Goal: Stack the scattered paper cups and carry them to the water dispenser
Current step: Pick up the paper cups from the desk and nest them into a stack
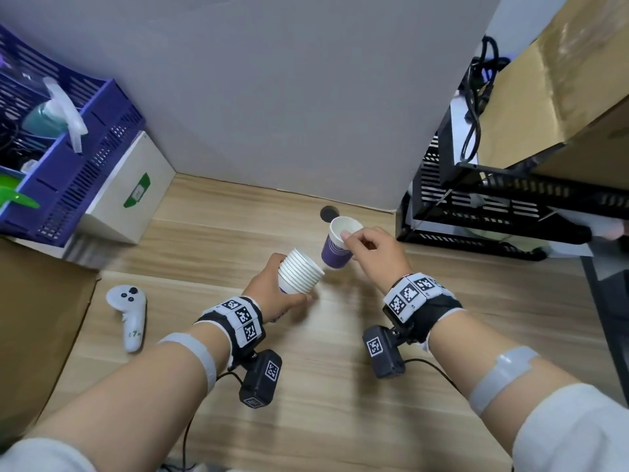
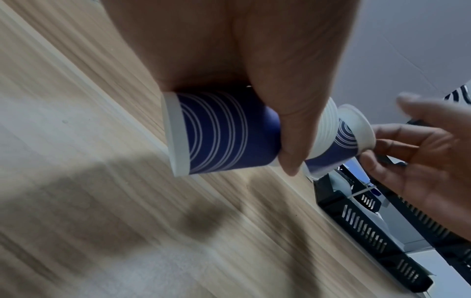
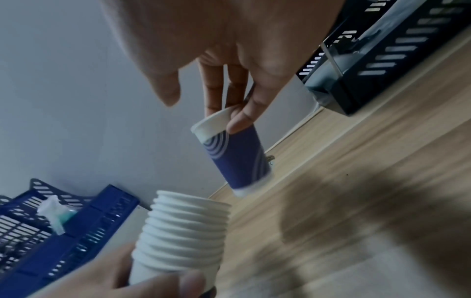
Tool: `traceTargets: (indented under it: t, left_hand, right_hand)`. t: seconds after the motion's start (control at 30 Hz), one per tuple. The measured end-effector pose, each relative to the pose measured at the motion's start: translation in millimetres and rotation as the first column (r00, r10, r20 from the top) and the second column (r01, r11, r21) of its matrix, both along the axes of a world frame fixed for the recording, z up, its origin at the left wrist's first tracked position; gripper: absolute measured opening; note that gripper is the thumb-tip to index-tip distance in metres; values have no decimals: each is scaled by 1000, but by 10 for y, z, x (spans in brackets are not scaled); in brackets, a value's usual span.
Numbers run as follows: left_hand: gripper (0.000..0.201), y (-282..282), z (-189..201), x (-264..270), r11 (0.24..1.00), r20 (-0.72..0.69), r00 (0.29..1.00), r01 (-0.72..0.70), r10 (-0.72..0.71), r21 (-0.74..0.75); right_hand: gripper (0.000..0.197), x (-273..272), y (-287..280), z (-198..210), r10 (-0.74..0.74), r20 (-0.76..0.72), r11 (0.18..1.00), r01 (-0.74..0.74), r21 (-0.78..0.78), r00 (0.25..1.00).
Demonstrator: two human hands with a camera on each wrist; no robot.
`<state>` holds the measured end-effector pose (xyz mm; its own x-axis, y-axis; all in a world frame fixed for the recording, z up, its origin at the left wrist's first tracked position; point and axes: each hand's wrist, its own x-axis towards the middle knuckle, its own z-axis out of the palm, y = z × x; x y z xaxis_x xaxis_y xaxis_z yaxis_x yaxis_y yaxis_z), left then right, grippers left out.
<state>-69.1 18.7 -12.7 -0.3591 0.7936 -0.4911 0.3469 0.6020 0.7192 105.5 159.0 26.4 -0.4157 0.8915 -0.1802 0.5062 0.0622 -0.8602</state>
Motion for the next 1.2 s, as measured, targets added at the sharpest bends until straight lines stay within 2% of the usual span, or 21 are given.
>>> traceTargets:
  t: [0.1,0.23,0.33,0.43,0.5,0.6,0.67,0.77,0.83,0.9,0.97,1.07,1.2]
  left_hand:
    - [71,-4,-34,-2,999,-41,998,38,-37,3]
    - [77,19,-29,91,998,-71,997,44,-40,54]
    - [78,12,13,176,995,-97,994,49,-41,90]
    - [83,1,89,276,983,-176,977,140,-117,122]
    - [83,13,151,355,972,-203,966,189,-159,137]
    - [85,65,248,550,959,-170,972,197,-164,204]
    - [88,101,319,686,949,-168,971,209,-172,236]
    - [87,142,425,899,925,-159,958,275,-240,261]
    - [86,165,506,1063,895,-149,940,339,-307,292]
    - [86,175,578,1250,851,-150,911,412,-383,327]
    - [86,152,642,1450,800,-166,875,482,-454,356]
    - [88,15,692,1757,729,-235,811,585,-536,355]
    - [86,-330,692,2280,642,-199,719,688,-666,339]
  right_hand:
    - [23,81,-46,-13,56,-22,998,-56,-13,998]
    - [19,164,-83,-5,44,-84,994,-53,-100,995]
    - [25,244,-99,13,21,-153,981,-50,-189,988]
    - [34,348,-132,73,26,-191,949,-84,-304,981]
    - [26,411,-199,134,59,-212,929,-132,-347,975]
    - [13,595,-316,271,116,-247,933,-190,-304,962]
    - [7,755,-367,372,109,-170,965,-146,-219,979]
    - [37,1039,-405,503,15,87,999,-17,28,996]
    - [47,1193,-503,640,-16,46,1000,16,13,999]
    - [49,1302,-672,731,1,-17,996,-2,-91,1000]
    - [48,1414,-889,758,-9,-25,993,6,-116,1000]
    - [47,1644,-1293,778,-131,-17,988,130,-82,991]
    - [46,2077,-1955,824,-316,-13,948,315,-38,949]
